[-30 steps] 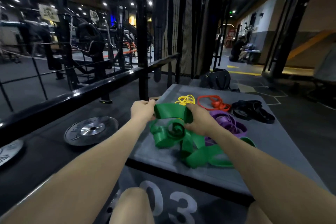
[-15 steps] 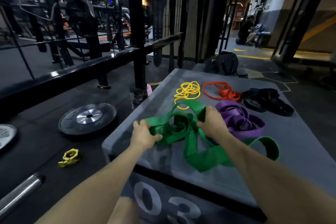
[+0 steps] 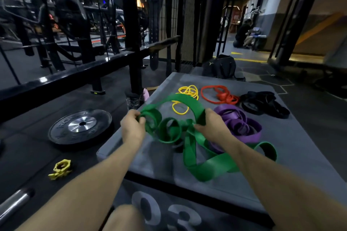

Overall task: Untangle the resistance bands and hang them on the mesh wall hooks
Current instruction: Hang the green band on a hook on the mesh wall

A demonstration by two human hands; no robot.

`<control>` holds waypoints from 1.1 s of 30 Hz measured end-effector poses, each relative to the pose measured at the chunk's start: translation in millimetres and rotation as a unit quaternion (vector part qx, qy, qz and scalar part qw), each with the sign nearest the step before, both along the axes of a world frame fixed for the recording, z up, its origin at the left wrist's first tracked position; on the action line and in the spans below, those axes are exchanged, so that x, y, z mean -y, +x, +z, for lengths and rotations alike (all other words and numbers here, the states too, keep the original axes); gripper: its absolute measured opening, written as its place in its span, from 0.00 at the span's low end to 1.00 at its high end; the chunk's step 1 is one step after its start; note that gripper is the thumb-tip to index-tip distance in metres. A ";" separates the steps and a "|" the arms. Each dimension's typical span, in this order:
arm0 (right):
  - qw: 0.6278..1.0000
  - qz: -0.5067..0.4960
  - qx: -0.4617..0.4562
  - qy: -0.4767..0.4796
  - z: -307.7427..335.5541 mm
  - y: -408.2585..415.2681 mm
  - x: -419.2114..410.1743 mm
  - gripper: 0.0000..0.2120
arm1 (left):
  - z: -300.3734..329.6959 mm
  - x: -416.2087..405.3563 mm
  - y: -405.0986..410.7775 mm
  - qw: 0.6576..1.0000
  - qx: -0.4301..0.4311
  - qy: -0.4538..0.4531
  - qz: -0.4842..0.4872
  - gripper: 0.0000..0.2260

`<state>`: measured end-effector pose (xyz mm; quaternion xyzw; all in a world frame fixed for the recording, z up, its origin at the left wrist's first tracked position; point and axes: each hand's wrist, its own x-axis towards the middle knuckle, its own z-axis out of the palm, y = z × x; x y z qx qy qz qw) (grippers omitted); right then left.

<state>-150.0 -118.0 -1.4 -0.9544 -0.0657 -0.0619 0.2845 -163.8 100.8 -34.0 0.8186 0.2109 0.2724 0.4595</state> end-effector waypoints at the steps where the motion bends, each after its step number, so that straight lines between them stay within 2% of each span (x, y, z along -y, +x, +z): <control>1: 1.000 0.007 0.003 0.006 6.8 -4.0 -3.3 0.19 | 12.1 -3.0 -0.2 1.000 0.017 -0.002 0.006 0.09; 5: 0.997 0.038 0.029 0.061 33.2 -19.4 -24.9 0.20 | 54.6 -12.8 -5.2 0.998 0.053 -0.032 0.005 0.08; 8: 0.997 0.048 0.021 0.061 44.3 -34.4 -38.5 0.20 | 74.7 -14.3 -17.8 0.997 0.055 -0.046 -0.023 0.07; 12: 0.995 0.046 0.009 0.084 51.2 -52.8 -41.9 0.23 | 84.3 -10.0 -35.8 0.994 0.066 -0.053 -0.062 0.05; 16: 0.985 0.046 0.022 0.163 67.8 -58.7 -32.9 0.20 | 86.3 0.7 -40.9 0.989 0.085 -0.077 -0.089 0.04; 18: 0.982 0.051 0.033 0.179 69.8 -52.0 -25.7 0.21 | 87.4 7.2 -34.5 0.988 0.091 -0.089 -0.085 0.04; 20: 0.979 0.064 0.037 0.190 68.3 -37.0 -19.0 0.18 | 89.4 14.6 -19.9 0.988 0.097 -0.094 -0.071 0.04; 23: 0.971 0.072 0.030 0.228 59.8 8.9 -12.0 0.17 | 91.0 27.3 16.7 0.989 0.099 -0.090 -0.057 0.03; 29: 0.966 0.105 0.032 0.235 54.0 101.0 -9.1 0.31 | 101.5 37.7 99.3 0.996 0.056 -0.067 -0.031 0.05; 33: 0.973 0.099 -0.067 0.199 68.5 114.0 -4.6 0.37 | 129.5 34.3 113.5 0.995 0.016 -0.095 -0.037 0.10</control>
